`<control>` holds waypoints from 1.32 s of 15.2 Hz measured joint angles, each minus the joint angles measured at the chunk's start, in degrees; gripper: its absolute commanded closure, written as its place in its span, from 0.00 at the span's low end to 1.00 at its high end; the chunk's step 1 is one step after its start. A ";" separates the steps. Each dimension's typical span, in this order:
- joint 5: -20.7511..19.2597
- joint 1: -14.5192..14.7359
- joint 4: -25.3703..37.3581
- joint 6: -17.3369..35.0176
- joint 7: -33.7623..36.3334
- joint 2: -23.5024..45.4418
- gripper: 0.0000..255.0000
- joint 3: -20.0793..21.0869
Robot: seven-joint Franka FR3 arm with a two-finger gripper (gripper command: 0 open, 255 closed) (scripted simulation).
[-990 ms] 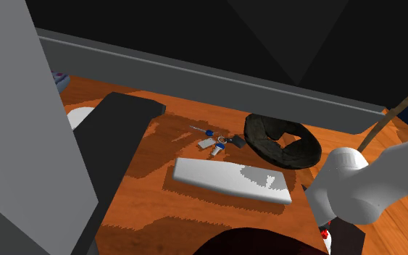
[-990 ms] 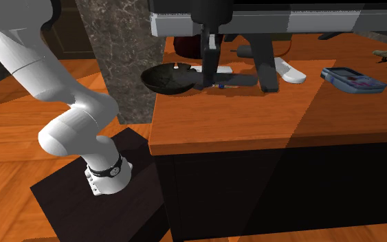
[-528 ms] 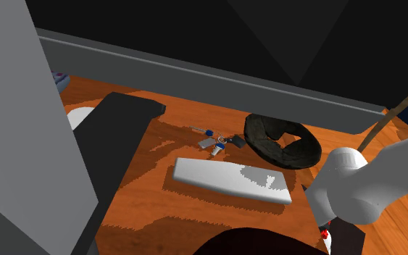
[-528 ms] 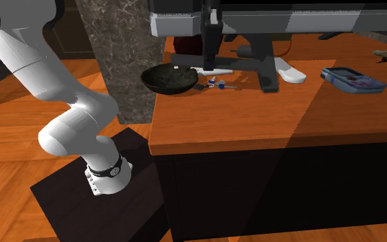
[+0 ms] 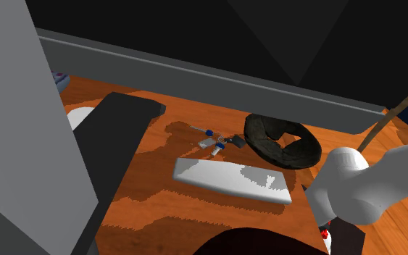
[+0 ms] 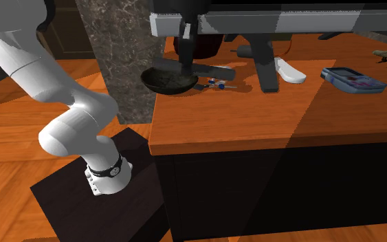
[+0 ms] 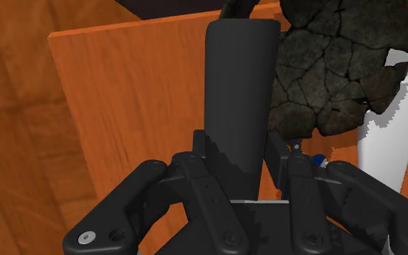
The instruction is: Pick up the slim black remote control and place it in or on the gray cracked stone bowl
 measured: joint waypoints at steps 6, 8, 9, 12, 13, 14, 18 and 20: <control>0.51 5.81 -7.72 -1.23 6.06 -5.41 1.00 -3.96; 0.04 8.19 -10.19 -0.37 6.84 -8.40 1.00 -5.40; 0.16 9.43 -11.60 0.62 7.75 -11.11 1.00 -5.95; -0.34 12.48 -13.02 2.17 9.44 -15.66 1.00 -3.57; -1.99 12.97 -13.86 3.89 9.52 -16.95 1.00 -2.91; -5.43 13.55 -14.39 5.21 9.78 -17.59 1.00 -1.95; -6.01 16.58 -18.34 6.99 10.91 -18.99 1.00 -2.45; -6.72 17.72 -18.71 7.04 11.80 -19.01 1.00 -2.75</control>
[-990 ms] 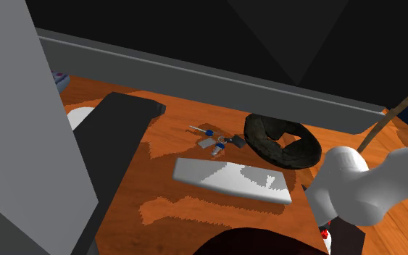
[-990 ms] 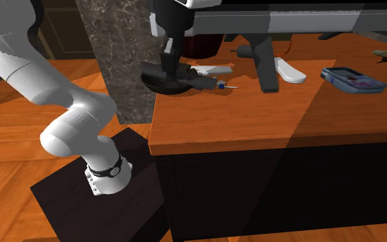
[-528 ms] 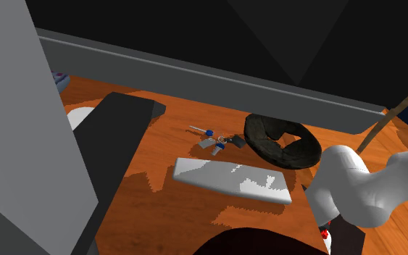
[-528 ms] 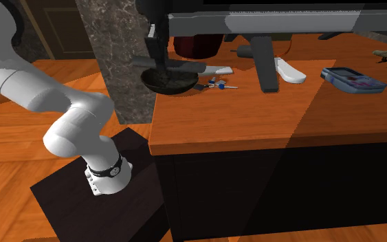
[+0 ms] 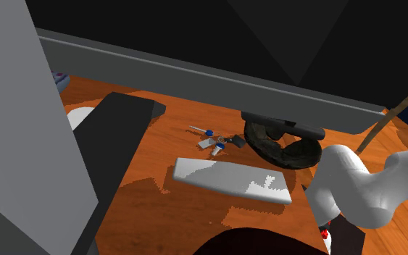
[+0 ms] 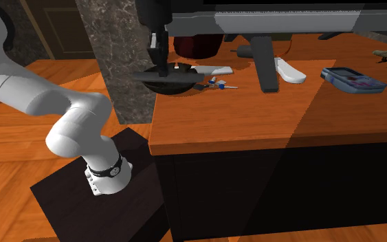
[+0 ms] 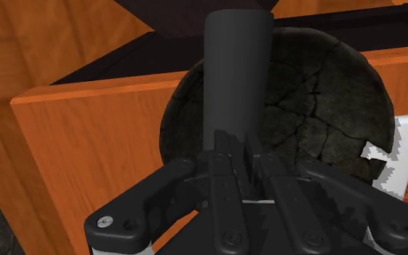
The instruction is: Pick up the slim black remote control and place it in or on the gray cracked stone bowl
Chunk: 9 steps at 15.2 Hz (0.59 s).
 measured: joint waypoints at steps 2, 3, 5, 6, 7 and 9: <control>-0.70 1.22 0.04 0.13 0.67 0.20 1.00 -0.52; -1.49 1.88 -0.02 0.08 1.13 0.19 1.00 -0.54; -2.47 2.94 0.19 -0.56 1.70 0.41 0.00 -0.92; -3.27 3.10 -0.35 -0.83 1.48 0.21 0.00 -1.11; -3.23 3.14 -1.29 -0.61 1.00 -0.22 0.00 -1.49; -3.13 3.19 -1.87 -0.66 0.76 -0.27 0.00 -1.65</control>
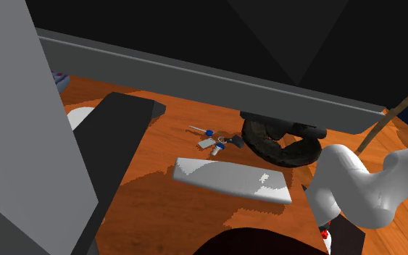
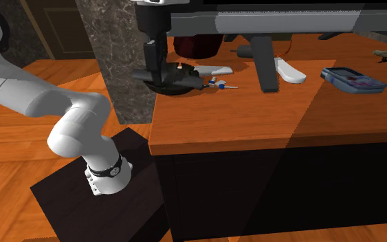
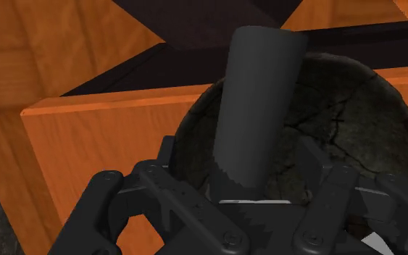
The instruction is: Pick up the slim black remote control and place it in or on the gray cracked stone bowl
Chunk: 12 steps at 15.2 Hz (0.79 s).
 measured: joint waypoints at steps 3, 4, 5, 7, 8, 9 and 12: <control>-6.49 2.68 3.14 -1.53 2.42 0.58 0.00 -0.84; -3.16 3.88 5.20 -2.54 2.71 1.64 0.00 -1.73; -2.66 4.64 7.54 -4.88 3.50 3.18 0.00 -1.95; -3.33 6.14 9.79 -5.77 3.97 4.05 0.00 -3.02; -4.48 6.89 10.03 -6.07 4.64 4.08 0.00 -3.16; -5.17 7.77 10.72 -6.47 5.04 4.77 0.00 -3.58; -6.75 10.64 10.78 -4.99 6.79 4.64 0.00 -4.97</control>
